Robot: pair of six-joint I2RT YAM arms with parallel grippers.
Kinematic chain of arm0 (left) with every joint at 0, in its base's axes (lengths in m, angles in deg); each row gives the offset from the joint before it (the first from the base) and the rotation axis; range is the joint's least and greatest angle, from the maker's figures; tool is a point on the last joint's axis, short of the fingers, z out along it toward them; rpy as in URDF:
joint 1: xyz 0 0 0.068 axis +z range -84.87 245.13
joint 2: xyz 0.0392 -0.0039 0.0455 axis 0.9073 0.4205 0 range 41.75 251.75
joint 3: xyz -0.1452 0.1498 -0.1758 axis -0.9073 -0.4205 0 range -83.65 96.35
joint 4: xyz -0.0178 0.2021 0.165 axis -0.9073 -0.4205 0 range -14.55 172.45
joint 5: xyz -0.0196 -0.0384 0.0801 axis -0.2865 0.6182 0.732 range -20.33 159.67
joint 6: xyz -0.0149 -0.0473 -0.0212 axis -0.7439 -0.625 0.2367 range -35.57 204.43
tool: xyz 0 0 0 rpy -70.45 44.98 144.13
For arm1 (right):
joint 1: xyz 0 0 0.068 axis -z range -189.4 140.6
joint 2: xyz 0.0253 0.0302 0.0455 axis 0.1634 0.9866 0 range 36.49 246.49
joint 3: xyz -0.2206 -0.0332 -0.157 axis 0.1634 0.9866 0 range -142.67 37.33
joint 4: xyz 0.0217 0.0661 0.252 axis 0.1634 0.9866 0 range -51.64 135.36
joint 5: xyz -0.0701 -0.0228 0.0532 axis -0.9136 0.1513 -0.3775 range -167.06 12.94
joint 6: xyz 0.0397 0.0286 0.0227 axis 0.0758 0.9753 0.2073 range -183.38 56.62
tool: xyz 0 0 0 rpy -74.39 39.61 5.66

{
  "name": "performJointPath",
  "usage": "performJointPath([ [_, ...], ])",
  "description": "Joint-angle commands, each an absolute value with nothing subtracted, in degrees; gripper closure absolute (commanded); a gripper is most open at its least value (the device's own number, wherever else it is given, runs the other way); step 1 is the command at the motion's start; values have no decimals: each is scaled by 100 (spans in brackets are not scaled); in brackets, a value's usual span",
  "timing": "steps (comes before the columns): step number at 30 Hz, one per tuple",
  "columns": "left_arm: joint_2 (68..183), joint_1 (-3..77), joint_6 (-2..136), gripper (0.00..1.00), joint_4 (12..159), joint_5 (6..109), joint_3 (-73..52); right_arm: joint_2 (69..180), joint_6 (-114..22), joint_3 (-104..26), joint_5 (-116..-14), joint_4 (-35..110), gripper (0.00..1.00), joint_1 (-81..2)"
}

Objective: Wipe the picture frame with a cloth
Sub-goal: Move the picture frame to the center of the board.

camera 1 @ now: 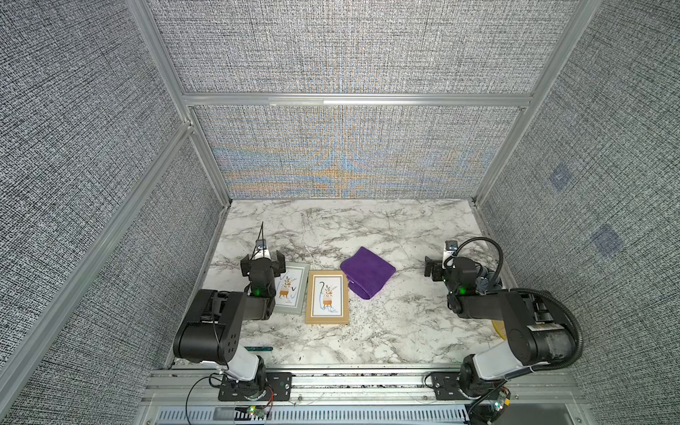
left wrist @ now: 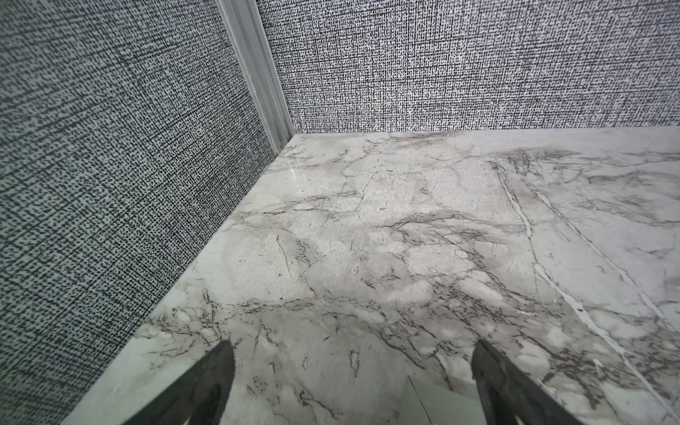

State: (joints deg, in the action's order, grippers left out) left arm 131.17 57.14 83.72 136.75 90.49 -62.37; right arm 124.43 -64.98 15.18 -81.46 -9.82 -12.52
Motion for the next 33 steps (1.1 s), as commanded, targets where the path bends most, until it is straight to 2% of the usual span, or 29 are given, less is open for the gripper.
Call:
performJointPath([
  [1,13096,5730,8347,0,13730,9024,-6223,12444,-6470,1482,-8225,-1054,1,-1256],
  [8,12941,5728,8371,0,13864,9024,-6348,12114,-6562,1712,-8035,-1230,1,-1257],
  [18,11236,5608,8229,0,12305,9384,-6146,10922,-6575,947,-7893,937,1,-1322],
  [23,10480,5606,7616,0,10592,8747,-5505,10484,-6076,19,-7855,2594,1,-1404],
  [25,10290,5602,6923,0,9519,8612,-5073,10472,-5605,-474,-7870,3390,1,-1424],
  [28,10222,5602,6251,0,8060,8164,-4299,10723,-4964,-1422,-7668,4896,1,-1430],
  [33,10280,5609,5923,0,6311,7452,-3375,11345,-4641,-2647,-6849,6354,1,-1645],
])
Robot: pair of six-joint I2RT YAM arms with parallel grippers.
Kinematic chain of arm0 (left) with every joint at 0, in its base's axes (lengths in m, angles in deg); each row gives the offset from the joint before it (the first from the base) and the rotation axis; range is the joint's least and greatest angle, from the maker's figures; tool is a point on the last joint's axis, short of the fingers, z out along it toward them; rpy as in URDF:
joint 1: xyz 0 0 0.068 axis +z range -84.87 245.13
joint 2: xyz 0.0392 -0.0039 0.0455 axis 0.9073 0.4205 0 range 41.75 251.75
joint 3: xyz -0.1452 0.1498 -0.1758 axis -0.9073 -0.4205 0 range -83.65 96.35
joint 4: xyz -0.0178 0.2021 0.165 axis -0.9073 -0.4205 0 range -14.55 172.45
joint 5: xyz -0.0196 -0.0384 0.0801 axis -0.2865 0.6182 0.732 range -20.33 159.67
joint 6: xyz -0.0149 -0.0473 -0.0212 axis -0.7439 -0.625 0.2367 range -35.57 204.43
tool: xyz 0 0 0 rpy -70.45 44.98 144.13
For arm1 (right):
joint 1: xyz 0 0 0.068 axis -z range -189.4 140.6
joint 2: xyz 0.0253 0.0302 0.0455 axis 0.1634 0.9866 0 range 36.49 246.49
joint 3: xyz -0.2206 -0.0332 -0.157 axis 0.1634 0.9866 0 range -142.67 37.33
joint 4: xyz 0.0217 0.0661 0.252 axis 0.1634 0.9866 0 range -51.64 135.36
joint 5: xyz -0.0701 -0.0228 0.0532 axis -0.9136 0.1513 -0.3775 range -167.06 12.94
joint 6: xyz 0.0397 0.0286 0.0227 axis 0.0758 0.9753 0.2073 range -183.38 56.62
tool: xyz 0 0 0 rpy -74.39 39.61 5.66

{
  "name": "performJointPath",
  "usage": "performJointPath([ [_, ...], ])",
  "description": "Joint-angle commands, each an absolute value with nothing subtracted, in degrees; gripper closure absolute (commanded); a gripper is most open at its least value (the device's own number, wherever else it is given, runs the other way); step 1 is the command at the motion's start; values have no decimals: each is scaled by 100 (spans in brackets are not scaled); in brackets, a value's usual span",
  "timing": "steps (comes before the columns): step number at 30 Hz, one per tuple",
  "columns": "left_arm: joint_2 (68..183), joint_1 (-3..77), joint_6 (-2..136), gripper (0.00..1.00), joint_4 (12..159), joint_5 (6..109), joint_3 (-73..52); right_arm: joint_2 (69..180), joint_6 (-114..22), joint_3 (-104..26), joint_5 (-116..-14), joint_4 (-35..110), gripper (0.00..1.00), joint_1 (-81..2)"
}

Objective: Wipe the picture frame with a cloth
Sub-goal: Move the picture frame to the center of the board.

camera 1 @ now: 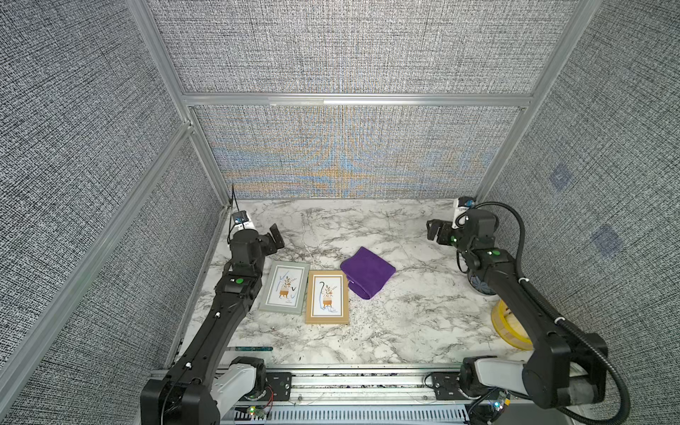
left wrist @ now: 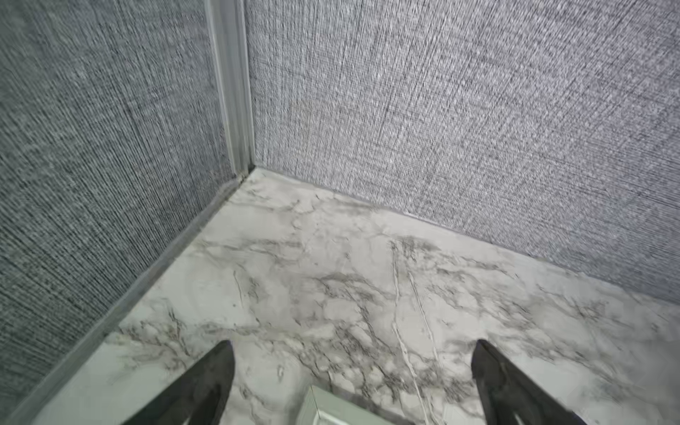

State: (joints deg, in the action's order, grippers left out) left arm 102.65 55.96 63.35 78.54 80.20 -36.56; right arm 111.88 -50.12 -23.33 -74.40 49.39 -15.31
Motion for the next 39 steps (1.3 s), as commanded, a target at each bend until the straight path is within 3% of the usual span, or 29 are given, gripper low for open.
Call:
performJointPath([
  [1,10292,5608,5896,0,6035,7339,-3230,11423,-4635,-2799,-6804,6545,1,-1749],
  [9,10794,5600,5680,0,4505,6095,-2744,11749,-4809,-3226,-6479,6762,1,-2941],
  [15,11175,5359,5286,18,4246,5189,-3067,12342,-4601,-3515,-6607,6734,1,-3610],
  [26,12327,4215,4670,39,4333,5719,-3274,13056,-4146,-3509,-6338,6248,1,-3823],
  [31,12800,3992,4524,55,4665,5808,-3242,13198,-4077,-3483,-6269,6173,1,-3839],
  [39,13152,3943,4462,60,4902,5882,-3301,13268,-4028,-3386,-6278,6056,1,-3867],
])
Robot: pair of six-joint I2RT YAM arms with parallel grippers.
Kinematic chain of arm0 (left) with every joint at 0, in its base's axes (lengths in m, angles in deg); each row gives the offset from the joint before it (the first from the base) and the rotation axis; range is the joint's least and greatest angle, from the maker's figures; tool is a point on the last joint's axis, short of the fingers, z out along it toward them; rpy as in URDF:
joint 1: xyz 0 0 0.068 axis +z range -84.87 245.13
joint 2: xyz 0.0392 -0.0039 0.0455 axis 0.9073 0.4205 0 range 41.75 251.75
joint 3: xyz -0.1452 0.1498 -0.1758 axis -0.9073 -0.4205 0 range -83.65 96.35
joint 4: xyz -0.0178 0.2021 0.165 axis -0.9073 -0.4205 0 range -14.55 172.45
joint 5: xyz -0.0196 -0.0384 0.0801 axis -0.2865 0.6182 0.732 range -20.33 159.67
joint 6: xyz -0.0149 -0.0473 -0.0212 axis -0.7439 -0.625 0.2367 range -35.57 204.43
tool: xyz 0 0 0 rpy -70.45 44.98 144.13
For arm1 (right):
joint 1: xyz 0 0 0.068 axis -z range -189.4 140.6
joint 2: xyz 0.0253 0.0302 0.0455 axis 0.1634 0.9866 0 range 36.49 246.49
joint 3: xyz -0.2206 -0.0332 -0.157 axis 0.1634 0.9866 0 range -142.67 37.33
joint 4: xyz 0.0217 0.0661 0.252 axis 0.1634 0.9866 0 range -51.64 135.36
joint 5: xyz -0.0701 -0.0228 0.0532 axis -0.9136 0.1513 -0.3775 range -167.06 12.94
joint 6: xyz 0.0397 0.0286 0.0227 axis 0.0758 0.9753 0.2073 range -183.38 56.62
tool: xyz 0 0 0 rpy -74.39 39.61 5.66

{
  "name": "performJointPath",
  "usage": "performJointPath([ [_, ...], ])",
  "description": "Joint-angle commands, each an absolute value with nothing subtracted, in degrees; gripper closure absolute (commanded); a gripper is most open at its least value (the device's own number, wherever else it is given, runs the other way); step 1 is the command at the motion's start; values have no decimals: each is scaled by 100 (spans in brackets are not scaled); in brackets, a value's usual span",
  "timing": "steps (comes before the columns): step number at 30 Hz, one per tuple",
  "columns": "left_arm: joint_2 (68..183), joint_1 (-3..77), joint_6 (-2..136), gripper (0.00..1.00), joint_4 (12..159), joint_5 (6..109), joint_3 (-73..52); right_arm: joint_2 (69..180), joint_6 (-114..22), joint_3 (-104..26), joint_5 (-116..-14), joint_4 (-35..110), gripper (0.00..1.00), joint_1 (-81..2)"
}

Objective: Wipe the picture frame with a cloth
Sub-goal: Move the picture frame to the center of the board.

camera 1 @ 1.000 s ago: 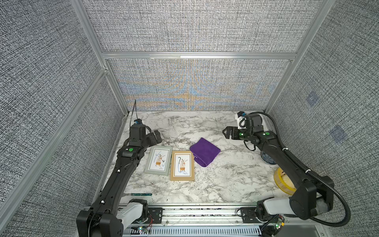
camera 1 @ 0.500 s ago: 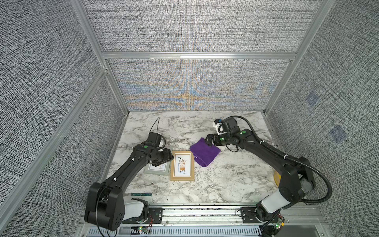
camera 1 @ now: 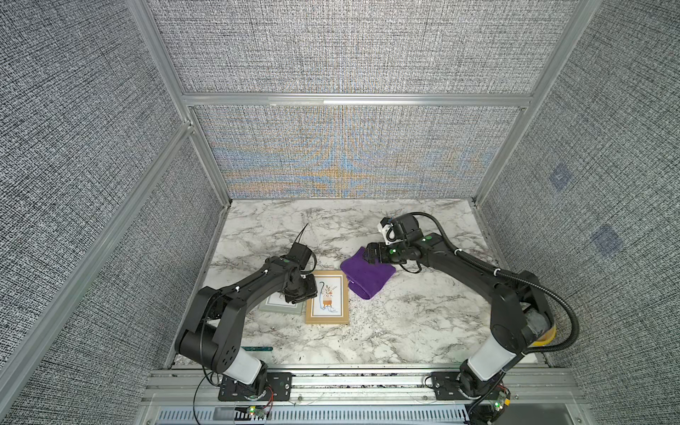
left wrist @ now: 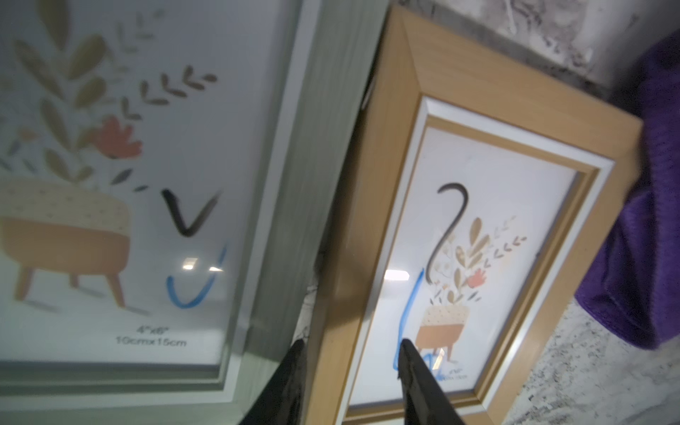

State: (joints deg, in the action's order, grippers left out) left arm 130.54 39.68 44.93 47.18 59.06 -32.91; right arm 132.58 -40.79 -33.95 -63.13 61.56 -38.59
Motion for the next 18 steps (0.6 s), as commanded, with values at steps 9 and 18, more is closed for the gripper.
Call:
performJointPath([
  [9,13451,3888,4576,70,5387,5280,-3188,13354,-4128,-3411,-6451,6243,2,-3901],
  [18,13849,3712,4567,70,5691,5016,-2995,13892,-4543,-3845,-6800,7190,9,-4108],
])
